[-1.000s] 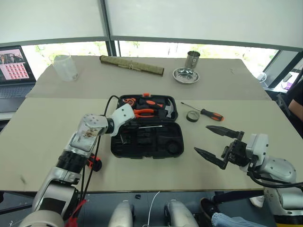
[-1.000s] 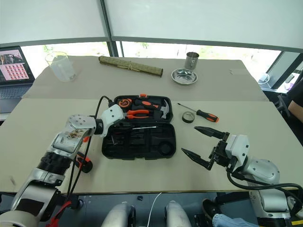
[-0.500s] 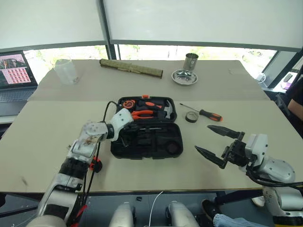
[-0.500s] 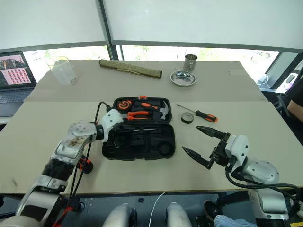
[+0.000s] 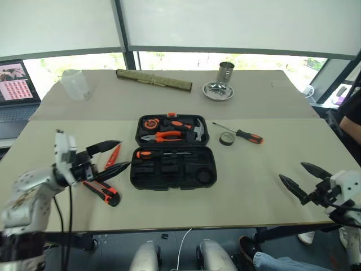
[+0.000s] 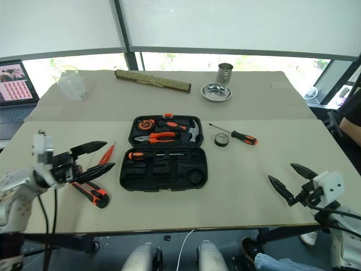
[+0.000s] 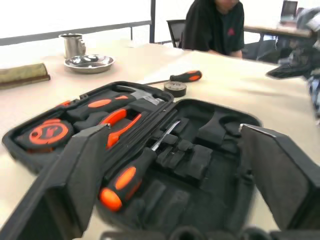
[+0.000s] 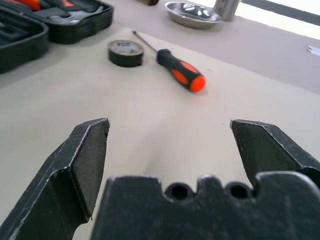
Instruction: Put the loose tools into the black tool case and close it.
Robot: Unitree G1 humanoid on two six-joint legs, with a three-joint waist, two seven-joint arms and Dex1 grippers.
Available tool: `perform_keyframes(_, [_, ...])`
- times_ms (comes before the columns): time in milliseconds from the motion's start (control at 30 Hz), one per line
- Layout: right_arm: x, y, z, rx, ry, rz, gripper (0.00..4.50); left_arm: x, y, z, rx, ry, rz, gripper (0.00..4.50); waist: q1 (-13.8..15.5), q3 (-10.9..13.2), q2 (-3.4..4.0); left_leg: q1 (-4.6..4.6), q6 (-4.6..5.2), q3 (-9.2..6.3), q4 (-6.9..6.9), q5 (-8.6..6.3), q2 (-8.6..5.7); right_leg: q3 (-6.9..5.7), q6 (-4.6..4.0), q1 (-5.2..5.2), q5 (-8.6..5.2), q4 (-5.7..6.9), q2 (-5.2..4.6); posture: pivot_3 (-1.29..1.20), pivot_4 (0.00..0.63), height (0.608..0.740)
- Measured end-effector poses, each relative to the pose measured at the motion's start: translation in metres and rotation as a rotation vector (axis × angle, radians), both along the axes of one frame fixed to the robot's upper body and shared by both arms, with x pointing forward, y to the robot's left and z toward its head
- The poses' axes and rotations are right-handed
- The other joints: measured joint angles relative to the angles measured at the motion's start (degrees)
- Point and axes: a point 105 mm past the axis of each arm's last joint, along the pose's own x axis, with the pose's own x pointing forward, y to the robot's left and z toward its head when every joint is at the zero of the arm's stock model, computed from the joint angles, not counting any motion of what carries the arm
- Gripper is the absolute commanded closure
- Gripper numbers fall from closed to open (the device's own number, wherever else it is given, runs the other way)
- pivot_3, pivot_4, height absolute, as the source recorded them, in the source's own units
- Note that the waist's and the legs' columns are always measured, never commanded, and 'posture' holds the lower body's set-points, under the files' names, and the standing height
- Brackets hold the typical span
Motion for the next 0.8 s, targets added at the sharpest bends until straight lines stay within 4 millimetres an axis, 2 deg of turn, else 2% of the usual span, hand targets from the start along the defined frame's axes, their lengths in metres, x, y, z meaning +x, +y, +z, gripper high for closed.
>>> perform_keyframes(67, [0.020,0.006,0.011,-0.035,0.004,0.046,0.00,-0.002,0.002,-0.001,0.011,0.005,0.000,0.06,-0.27,0.08,0.05,0.12,0.00,0.10,0.01,0.01,0.00,0.06,0.04,0.04,-0.03,0.00,0.00,0.00,0.150,0.740])
perform_keyframes(133, [0.051,0.011,0.025,-0.125,0.065,0.077,0.00,-0.001,0.002,0.001,0.013,-0.006,0.001,0.06,-0.59,0.12,0.07,0.24,0.02,0.09,0.01,0.03,0.01,0.06,0.05,0.12,-0.04,0.01,0.01,0.00,0.150,0.740])
perform_keyframes(267, [0.100,0.026,0.039,-0.262,0.194,0.113,0.00,0.002,-0.013,0.004,-0.004,-0.019,-0.045,0.06,-0.86,0.15,0.03,0.21,0.02,0.05,-0.24,0.03,-0.03,0.04,-0.28,0.08,0.02,0.00,0.03,0.00,0.150,0.740])
perform_keyframes(400, [0.126,0.040,0.033,-0.316,0.310,0.133,0.00,0.004,-0.021,0.000,0.001,-0.027,-0.069,0.06,-0.82,0.18,-0.01,-0.01,0.02,0.02,-0.56,0.00,-0.09,0.00,-0.30,-0.23,0.01,-0.10,-0.01,0.00,0.150,0.740])
perform_keyframes(467, [0.139,0.047,0.032,-0.336,0.350,0.117,0.00,0.005,-0.027,-0.003,0.008,-0.035,-0.088,0.06,-0.92,0.18,-0.02,-0.61,0.01,0.03,-0.56,0.01,-0.09,0.01,-0.31,-0.85,0.03,-0.04,-0.02,0.00,0.150,0.740])
perform_keyframes(567, [0.147,0.052,0.020,-0.379,0.405,0.098,0.00,0.005,-0.032,-0.007,-0.001,-0.021,-0.101,0.06,-0.84,0.18,-0.01,-0.77,0.00,0.01,-0.57,0.01,-0.07,-0.04,-0.30,-0.98,0.04,-0.09,-0.04,0.00,0.150,0.740])
perform_keyframes(667, [0.148,0.056,0.009,-0.395,0.432,0.100,0.67,0.005,-0.033,-0.008,0.000,-0.020,-0.102,0.00,-0.91,0.18,-0.01,-0.80,0.00,0.05,-0.62,0.00,-0.09,-0.03,-0.30,-0.98,0.04,-0.18,-0.09,0.00,0.150,0.740])
perform_keyframes(800, [0.151,0.058,0.007,-0.414,0.442,0.084,2.05,0.003,-0.032,-0.011,0.002,-0.008,-0.099,0.00,-1.14,0.18,-0.01,-0.70,0.00,0.06,-0.62,0.00,-0.08,-0.02,-0.30,-0.95,0.04,-0.13,-0.08,0.00,0.150,0.740])
